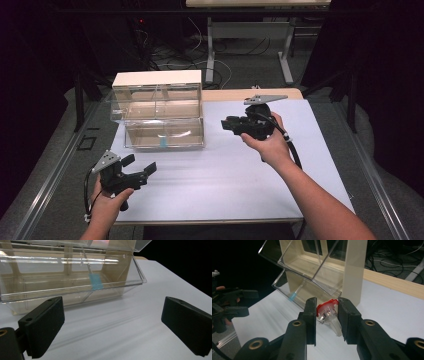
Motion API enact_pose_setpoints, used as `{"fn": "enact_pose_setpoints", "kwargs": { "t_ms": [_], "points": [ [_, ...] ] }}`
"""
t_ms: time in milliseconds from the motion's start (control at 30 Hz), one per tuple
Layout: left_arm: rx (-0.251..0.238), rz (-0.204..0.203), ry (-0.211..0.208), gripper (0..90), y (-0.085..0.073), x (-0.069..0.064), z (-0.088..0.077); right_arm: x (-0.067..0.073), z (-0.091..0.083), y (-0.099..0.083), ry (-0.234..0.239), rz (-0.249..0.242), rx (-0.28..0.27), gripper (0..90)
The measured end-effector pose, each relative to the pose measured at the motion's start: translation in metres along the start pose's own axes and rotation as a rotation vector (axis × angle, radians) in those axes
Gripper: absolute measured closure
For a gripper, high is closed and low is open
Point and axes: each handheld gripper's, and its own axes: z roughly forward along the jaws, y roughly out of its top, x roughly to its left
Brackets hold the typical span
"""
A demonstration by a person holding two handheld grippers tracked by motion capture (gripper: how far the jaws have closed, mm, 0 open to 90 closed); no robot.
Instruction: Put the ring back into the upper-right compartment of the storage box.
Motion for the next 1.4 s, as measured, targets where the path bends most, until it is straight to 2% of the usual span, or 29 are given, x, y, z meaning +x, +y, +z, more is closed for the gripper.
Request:
{"fn": "enact_pose_setpoints", "kwargs": {
  "t_ms": [467, 667, 800, 1133, 1400],
  "points": [
    [-0.010, -0.010, 0.005, 5.2, -0.001, 0.001, 0.001, 0.010, 0.010, 0.033, 0.042, -0.017, 0.069, 69.4],
    [-0.010, -0.015, 0.001, 5.2, -0.001, 0.001, 0.001, 0.011, 0.014, 0.046, 0.037, -0.027, 0.076, 69.4],
    [-0.009, -0.012, 0.002, 5.3, 0.000, 0.002, 0.000, 0.011, 0.018, 0.054, 0.036, -0.016, 0.075, 69.4],
    [-0.009, -0.014, 0.003, 5.3, 0.000, 0.002, 0.001, 0.013, 0.032, 0.064, 0.034, -0.028, 0.078, 69.4],
    [-0.010, -0.015, 0.002, 5.4, 0.000, 0.003, 0.001, 0.020, 0.047, 0.070, 0.053, -0.022, 0.071, 69.4]
  ]
}}
